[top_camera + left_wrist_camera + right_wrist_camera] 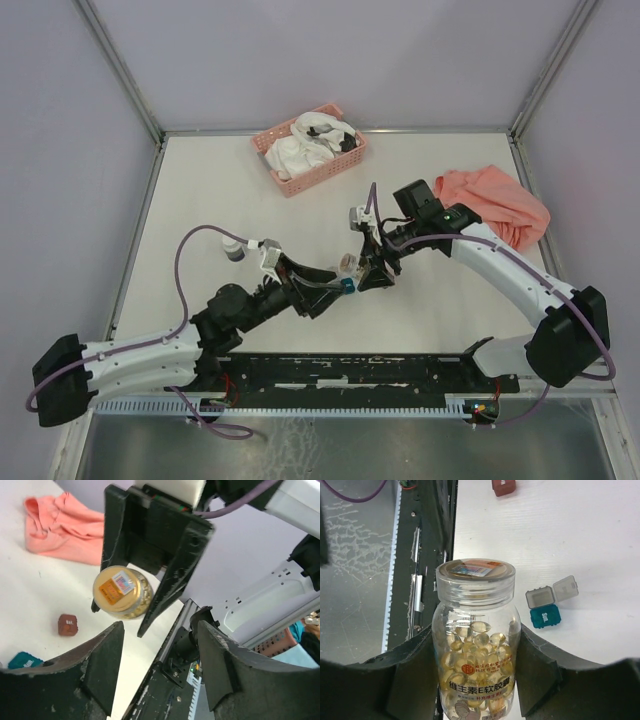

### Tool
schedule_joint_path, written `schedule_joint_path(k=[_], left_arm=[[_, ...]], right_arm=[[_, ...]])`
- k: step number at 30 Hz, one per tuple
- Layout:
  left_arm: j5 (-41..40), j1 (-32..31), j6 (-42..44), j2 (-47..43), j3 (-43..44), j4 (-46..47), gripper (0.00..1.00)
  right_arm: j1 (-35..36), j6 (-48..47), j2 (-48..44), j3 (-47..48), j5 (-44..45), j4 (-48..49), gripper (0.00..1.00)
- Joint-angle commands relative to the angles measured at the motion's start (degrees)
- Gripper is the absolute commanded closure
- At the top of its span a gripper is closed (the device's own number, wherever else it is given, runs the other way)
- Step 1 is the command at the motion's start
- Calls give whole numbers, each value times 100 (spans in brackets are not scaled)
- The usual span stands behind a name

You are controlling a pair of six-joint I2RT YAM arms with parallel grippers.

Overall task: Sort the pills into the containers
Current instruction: Unscrew the lid of the pill bottle.

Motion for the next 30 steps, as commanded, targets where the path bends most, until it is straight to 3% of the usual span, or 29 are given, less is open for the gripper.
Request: schedule_joint_path(k=[1, 4, 9, 13, 20, 26, 30], left_arm=[[694, -43, 1155, -773, -43, -684, 26], [884, -45, 2046, -1180, -284, -620, 18], [965, -43, 3991, -1321, -697, 474, 0], [1484, 46, 5185, -661, -418, 915, 1], [3320, 781, 4989, 196, 371, 667, 1], [3734, 1093, 4752, 706, 734, 568, 0], [4133, 1184, 4642, 1075, 1050, 434, 7]], right_arm=[[-52, -412, -155, 226, -184, -84, 98], [-60, -701, -150, 255, -393, -300, 98], [-56, -1354, -148, 336, -533, -791, 98], [-54, -1734, -136, 323, -509, -1012, 98], [-59, -2047, -56, 390, -472, -1273, 98], [-52, -2119, -52, 409, -481, -1326, 98], [-52, -2142, -65, 414, -483, -1352, 98]])
